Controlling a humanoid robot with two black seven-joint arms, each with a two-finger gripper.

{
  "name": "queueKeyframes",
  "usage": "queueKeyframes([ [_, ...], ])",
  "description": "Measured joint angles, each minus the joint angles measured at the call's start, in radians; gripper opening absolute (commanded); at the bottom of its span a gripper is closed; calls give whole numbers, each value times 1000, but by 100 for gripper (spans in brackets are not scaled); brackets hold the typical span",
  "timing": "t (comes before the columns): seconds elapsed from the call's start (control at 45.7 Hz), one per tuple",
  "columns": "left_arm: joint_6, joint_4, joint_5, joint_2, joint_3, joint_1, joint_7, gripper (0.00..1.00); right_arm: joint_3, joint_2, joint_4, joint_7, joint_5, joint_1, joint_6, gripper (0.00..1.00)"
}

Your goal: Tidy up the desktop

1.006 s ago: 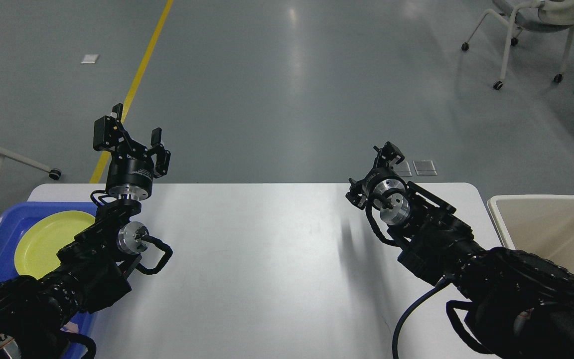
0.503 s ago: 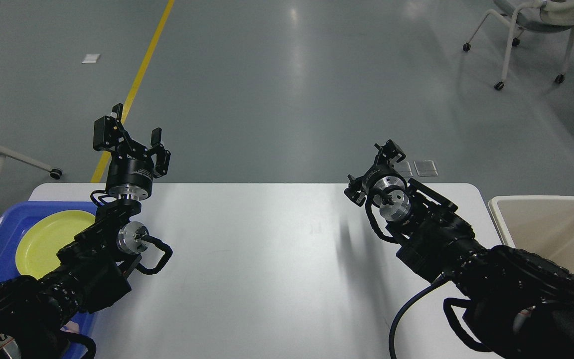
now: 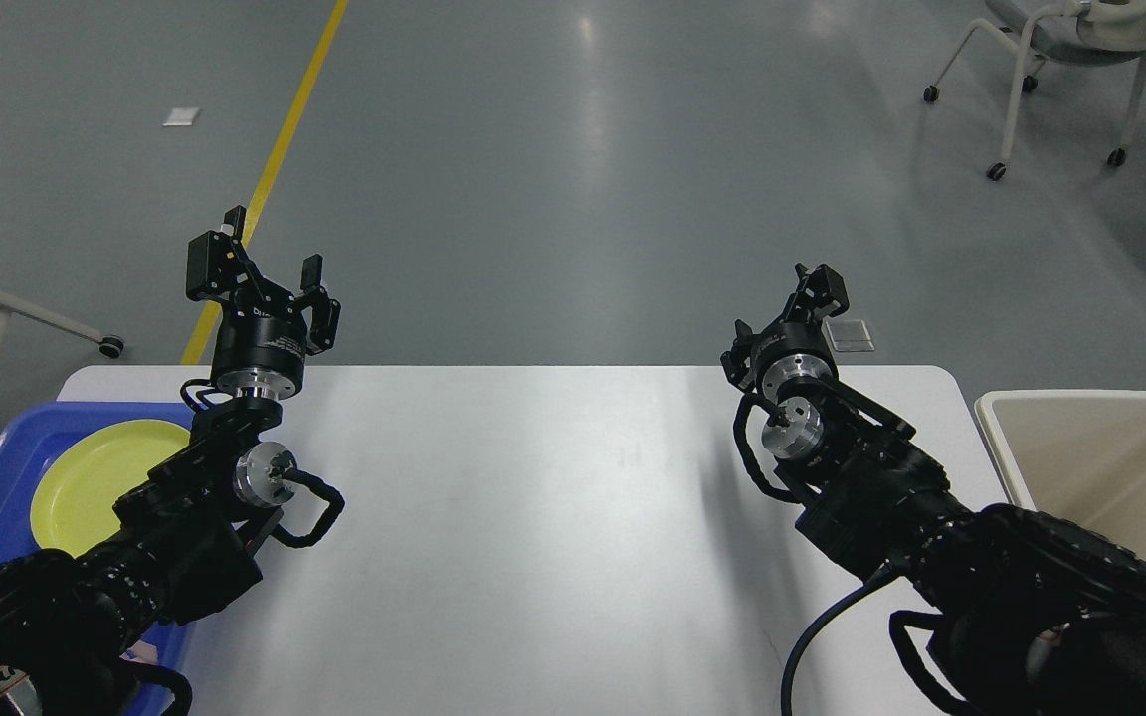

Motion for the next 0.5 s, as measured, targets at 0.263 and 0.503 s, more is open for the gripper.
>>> queueKeyframes([
  [0.263, 0, 0, 0, 0, 0, 0, 0, 100, -3, 2, 4, 29, -1, -27, 9, 100],
  [0.503, 0, 0, 0, 0, 1, 0, 0, 100, -5, 2, 6, 30, -1, -28, 10, 100],
])
